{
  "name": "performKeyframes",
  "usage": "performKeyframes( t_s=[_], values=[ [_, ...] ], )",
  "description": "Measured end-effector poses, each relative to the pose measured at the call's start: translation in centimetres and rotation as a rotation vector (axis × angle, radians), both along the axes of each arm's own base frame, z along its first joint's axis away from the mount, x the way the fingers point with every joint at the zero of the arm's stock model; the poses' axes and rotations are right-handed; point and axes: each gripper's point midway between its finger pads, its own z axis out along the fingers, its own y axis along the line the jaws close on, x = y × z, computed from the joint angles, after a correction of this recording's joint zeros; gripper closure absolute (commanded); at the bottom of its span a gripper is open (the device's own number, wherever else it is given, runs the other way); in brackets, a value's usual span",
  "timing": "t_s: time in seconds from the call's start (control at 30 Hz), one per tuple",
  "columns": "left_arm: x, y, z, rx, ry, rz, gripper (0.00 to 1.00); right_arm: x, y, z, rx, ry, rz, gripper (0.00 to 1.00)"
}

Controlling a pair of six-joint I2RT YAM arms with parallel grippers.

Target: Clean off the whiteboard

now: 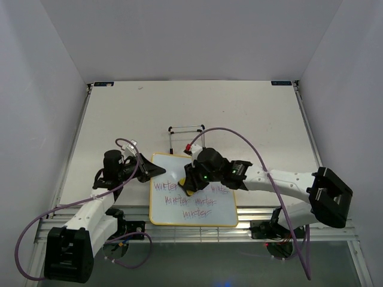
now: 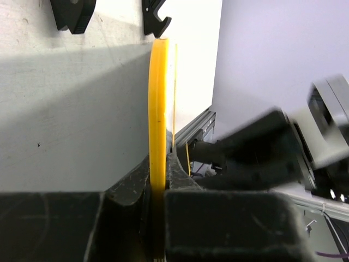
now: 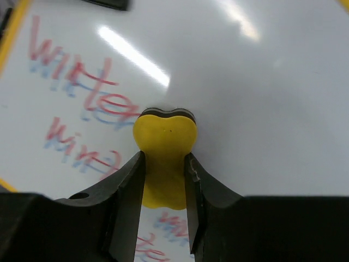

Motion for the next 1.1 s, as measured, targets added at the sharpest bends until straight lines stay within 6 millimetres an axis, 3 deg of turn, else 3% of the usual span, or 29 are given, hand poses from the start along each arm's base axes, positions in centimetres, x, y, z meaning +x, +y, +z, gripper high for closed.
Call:
performKeyframes(
  t_s=[0.2,0.3,0.37,0.5,0.67,0.77,0.83,1.0,1.1],
  values=[
    [0.8,0.2,-0.1,-0.002,-0.004,0.051,1.0,-3.2,5.9,3.0,0.06,0.002,0.079,0.86],
    [1.0,0.3,-0.3,-0.005,-0.002,0.065,1.0,-3.5,7.1,3.2,0.051,0.009,0.085,0.86],
    [1.0,0.3,-0.4,-0.007,-0.001,0.065,1.0,-3.2,6.9,2.9,0.032,0.007,0.068,0.86],
    [1.1,0.2,-0.4,-0.007,-0.003,0.062,1.0,-2.1,5.1,2.0,-0.001,0.01,0.022,0.85],
    [1.1,0.2,-0.5,-0.009,-0.002,0.057,1.0,1.1,-3.3,-1.6,-0.111,0.049,-0.155,0.85],
    [1.0,0.2,-0.6,-0.009,-0.001,0.056,1.0,2.1,-8.3,-3.8,-0.158,0.088,-0.261,0.85],
    [0.8,0.2,-0.7,-0.011,-0.002,0.058,1.0,2.0,-10.6,-4.7,-0.18,0.115,-0.306,0.85],
    [0.4,0.2,-0.9,-0.018,0.0,0.055,1.0,1.5,-10.5,-4.8,-0.199,0.131,-0.272,0.85],
    [0.4,0.2,-0.8,-0.019,-0.002,0.056,1.0,0.8,-7.9,-3.7,-0.193,0.122,-0.201,0.85]
  ],
)
